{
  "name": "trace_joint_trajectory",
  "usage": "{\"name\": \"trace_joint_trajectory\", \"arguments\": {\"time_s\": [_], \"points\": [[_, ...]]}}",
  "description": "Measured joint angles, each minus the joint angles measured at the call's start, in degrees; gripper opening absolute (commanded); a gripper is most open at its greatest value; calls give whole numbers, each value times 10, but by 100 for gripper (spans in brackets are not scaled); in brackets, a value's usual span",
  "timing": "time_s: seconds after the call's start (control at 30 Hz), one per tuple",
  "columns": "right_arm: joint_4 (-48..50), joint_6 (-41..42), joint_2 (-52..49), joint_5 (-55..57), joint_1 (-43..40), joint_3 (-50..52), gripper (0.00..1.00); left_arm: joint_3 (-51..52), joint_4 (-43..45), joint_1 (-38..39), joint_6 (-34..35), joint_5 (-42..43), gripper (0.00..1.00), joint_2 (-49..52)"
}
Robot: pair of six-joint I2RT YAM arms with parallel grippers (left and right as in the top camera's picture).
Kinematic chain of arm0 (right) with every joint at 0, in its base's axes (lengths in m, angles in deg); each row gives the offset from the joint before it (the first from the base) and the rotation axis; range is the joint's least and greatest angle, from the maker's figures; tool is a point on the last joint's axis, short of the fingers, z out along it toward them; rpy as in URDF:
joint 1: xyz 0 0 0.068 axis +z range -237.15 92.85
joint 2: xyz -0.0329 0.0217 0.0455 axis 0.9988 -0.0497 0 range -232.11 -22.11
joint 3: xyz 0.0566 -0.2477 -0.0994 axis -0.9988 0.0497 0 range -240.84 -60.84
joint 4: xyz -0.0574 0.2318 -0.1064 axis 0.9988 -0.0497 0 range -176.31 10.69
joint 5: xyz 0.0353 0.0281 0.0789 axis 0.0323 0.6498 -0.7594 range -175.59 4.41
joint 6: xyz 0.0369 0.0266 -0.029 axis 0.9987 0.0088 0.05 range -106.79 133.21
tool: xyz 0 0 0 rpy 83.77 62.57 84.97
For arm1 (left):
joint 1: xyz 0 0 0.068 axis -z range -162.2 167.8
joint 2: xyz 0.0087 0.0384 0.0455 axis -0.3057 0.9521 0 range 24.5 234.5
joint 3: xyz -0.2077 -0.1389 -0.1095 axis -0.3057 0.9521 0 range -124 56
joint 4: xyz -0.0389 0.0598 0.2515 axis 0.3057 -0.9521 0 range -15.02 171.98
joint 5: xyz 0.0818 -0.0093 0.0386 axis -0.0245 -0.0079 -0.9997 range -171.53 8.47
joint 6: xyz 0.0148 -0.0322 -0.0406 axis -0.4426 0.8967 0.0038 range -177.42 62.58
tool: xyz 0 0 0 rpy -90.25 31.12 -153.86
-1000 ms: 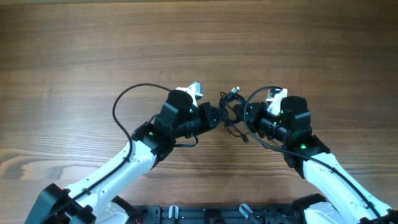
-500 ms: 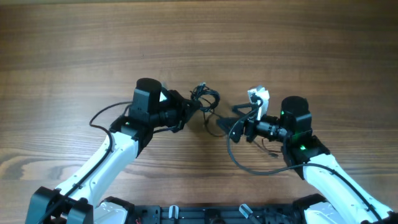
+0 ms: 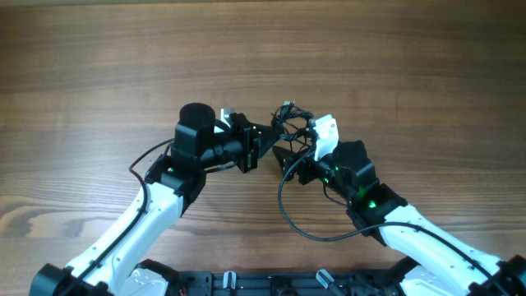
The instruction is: Untangle cables
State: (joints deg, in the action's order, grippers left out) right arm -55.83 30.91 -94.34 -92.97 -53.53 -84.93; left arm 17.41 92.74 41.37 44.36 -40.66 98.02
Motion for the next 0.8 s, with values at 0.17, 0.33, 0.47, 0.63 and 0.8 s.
{"name": "trace_joint_trajectory", "arguments": {"time_s": [0.17, 0.33, 0.47, 0.63, 0.8], "points": [[19, 7, -3, -50, 0, 0, 4, 0, 0, -15, 25, 6, 4, -24], [-58, 17, 74, -135, 2, -4, 4, 0, -4, -51, -39, 40, 4, -25], [-115, 18, 125, -149, 2, -6, 4, 0, -3, -64, -97, 77, 4, -26], [-100, 35, 100, -109, 1, -7, 4, 1, 13, -78, -121, 104, 4, -26], [-4, 48, 35, -73, -2, -4, 4, 0, 1, -70, -136, 102, 4, -27]]}}
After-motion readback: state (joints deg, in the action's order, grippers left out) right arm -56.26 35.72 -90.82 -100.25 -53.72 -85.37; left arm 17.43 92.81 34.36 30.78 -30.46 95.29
